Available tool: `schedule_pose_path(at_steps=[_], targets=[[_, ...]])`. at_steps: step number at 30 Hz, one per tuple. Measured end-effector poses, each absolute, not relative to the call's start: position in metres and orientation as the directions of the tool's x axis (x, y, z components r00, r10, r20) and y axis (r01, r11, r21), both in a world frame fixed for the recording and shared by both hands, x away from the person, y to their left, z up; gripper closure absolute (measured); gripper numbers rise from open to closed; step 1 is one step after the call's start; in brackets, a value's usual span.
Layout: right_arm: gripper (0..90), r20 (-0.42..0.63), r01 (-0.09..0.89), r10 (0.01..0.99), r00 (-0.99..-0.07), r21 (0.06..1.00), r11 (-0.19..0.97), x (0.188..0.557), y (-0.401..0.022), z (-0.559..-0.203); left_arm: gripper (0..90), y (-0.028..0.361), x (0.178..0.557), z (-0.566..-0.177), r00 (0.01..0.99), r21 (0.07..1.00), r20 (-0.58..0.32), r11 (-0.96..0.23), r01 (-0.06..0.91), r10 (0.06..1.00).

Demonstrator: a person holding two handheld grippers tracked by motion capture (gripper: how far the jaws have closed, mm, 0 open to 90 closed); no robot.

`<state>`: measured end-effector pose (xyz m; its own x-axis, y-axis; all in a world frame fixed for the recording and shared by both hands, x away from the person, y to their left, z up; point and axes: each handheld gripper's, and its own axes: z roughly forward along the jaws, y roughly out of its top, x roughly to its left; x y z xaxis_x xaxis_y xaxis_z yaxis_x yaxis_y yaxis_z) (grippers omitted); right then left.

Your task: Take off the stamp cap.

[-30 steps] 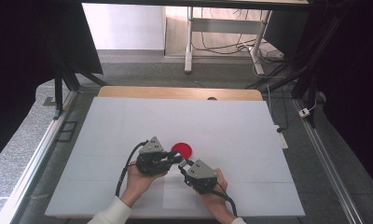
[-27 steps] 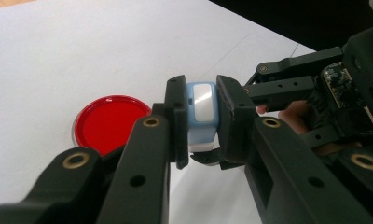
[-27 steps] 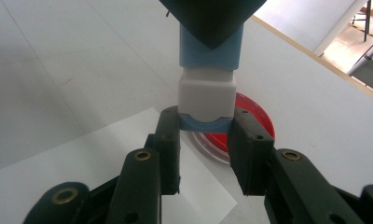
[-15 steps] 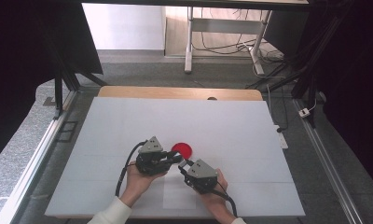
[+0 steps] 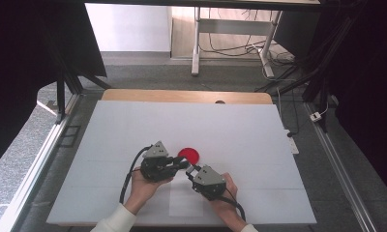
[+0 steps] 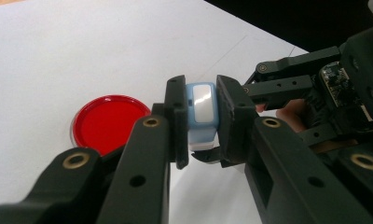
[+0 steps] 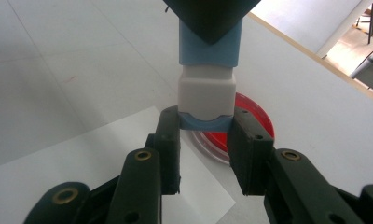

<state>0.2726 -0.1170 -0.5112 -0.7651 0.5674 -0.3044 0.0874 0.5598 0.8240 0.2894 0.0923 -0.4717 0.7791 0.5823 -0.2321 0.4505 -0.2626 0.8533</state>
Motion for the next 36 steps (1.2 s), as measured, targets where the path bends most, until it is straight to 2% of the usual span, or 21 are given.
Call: schedule_pose_path(at_steps=[8,18,31,36], targets=[[65.7,-0.255,0.122,0.593,-0.764,0.845,0.520,0.2722,-0.1173,-0.5125,75.3,0.0936,0.2901,-0.4720,0.777,0.852,-0.244,-0.255,0.457,0.580],[65.8,-0.328,0.072,0.537,-0.777,0.802,0.593,0.2737,-0.1182,-0.5084,75.2,0.0938,0.2906,-0.4724,0.781,0.849,-0.251,-0.257,0.461,0.572],[65.7,-0.271,0.109,0.581,-0.767,0.839,0.534,0.2717,-0.1190,-0.5093,75.0,0.0966,0.2913,-0.4717,0.778,0.852,-0.270,-0.235,0.467,0.567],[65.8,-0.292,0.095,0.571,-0.768,0.829,0.551,0.2706,-0.1194,-0.5083,75.1,0.0964,0.2910,-0.4717,0.781,0.851,-0.270,-0.239,0.467,0.564]])
